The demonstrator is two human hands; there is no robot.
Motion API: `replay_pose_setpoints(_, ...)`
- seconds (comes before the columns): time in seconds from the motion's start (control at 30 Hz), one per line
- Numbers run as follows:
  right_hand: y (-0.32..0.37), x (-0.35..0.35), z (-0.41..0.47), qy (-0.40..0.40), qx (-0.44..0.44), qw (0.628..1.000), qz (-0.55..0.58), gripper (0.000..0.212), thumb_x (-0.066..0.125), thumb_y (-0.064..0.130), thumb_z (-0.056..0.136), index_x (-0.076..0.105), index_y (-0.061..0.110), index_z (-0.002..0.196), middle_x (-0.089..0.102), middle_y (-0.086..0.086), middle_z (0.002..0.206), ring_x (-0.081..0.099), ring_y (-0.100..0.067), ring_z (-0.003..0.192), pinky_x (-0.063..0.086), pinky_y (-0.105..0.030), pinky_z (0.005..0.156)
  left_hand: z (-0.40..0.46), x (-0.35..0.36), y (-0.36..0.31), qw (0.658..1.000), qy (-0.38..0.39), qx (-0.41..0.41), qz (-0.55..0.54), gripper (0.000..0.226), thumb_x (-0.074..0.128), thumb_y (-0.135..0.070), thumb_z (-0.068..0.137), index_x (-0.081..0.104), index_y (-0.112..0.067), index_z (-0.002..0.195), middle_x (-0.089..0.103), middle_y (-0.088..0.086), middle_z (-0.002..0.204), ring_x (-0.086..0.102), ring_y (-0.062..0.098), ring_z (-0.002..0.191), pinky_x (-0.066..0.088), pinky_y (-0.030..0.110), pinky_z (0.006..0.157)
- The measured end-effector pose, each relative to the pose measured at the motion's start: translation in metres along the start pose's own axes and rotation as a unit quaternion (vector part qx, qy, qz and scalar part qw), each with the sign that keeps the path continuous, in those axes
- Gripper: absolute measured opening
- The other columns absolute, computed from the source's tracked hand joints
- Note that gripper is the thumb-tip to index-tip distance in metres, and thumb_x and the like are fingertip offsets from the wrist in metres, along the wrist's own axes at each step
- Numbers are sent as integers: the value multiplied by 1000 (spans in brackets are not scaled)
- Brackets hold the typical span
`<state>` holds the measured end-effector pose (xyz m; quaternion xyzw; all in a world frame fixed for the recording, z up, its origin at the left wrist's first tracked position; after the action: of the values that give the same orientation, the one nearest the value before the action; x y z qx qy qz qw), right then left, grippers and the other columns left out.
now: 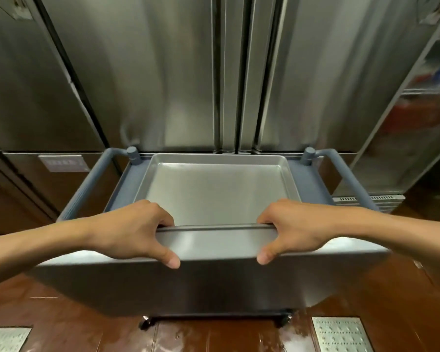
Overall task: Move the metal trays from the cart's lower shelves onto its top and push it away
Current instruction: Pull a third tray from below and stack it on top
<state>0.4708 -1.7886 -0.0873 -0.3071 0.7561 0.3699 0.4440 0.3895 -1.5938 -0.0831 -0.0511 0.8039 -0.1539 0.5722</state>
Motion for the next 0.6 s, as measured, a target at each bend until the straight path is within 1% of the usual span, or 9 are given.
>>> replay_pose_setpoints(0.13, 9, -57, -13, -16, -1, 1000, -26, 61, 69, 67, 68, 55, 8, 68, 43, 2, 56, 38, -14, 50, 30, -31, 48, -8, -57, -16, 1000, -19, 6, -2, 61, 71, -76, 57, 59, -17, 63, 43, -7, 53, 42, 9, 49, 31, 19, 45)
replay_pose_setpoints(0.2, 10, -83, -14, -27, 10, 998, -50, 63, 69, 68, 67, 55, 6, 70, 41, 3, 55, 36, -14, 49, 28, -30, 47, -8, -84, -20, 999, -43, 16, 8, 60, 72, -78, 54, 55, -21, 60, 40, -8, 50, 39, 10, 47, 30, 19, 44)
replay_pose_setpoints(0.27, 11, -107, -13, -38, 10, 998, -55, 63, 71, 66, 66, 53, 6, 68, 39, 2, 55, 33, -13, 49, 28, -30, 48, -6, -109, -23, 997, -64, 27, 22, 62, 70, -83, 52, 55, -24, 64, 38, -6, 50, 35, 11, 47, 28, 21, 44)
replay_pose_setpoints(0.33, 13, -128, -12, -47, 1, 997, -58, 61, 72, 65, 66, 57, 5, 71, 45, -2, 57, 38, -15, 51, 31, -32, 50, -4, -129, -24, 996, -77, 31, 31, 66, 68, -86, 49, 57, -23, 65, 40, -5, 51, 35, 11, 47, 28, 22, 45)
replay_pose_setpoints(0.4, 13, -148, -10, -58, -7, 996, -62, 58, 72, 64, 66, 64, 7, 77, 60, -5, 63, 49, -19, 55, 38, -33, 52, -1, -149, -24, 995, -91, 34, 35, 67, 67, -87, 47, 59, -23, 63, 44, -4, 50, 37, 10, 46, 31, 23, 46)
replay_pose_setpoints(0.43, 12, -157, -9, -67, -13, 996, -62, 58, 72, 64, 66, 66, 8, 78, 65, -6, 68, 55, -21, 59, 42, -33, 53, -1, -158, -24, 994, -101, 37, 35, 64, 68, -86, 47, 60, -24, 63, 46, -3, 49, 38, 10, 45, 31, 21, 45)
replay_pose_setpoints(0.47, 11, -167, -8, -80, -19, 995, -62, 57, 71, 65, 65, 66, 9, 78, 66, -7, 70, 58, -22, 62, 44, -34, 54, 0, -167, -25, 992, -113, 43, 35, 63, 68, -85, 47, 60, -24, 62, 47, -3, 48, 39, 10, 45, 31, 19, 43)
replay_pose_setpoints(0.53, 7, -181, -4, -109, -28, 991, -65, 56, 70, 65, 64, 66, 11, 76, 66, -6, 68, 58, -19, 61, 45, -34, 54, 4, -181, -26, 987, -144, 56, 50, 65, 68, -84, 50, 57, -21, 60, 42, -3, 47, 36, 12, 44, 30, 19, 42)
replay_pose_setpoints(0.6, -1, -186, 4, -130, -26, 988, -83, 52, 70, 64, 65, 65, 13, 74, 64, -4, 63, 56, -16, 57, 43, -29, 51, 12, -186, -24, 979, -178, 59, 81, 60, 68, -82, 53, 56, -23, 59, 45, -4, 46, 40, 13, 44, 31, 19, 41)
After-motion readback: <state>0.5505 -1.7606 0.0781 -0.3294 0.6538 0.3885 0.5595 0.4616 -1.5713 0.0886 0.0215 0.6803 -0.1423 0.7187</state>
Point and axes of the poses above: each hand's wrist, its own z-axis towards the middle knuckle, its own x-axis out of the palm, y = z × x, the point moved 8 cm from there along z, towards the middle knuckle
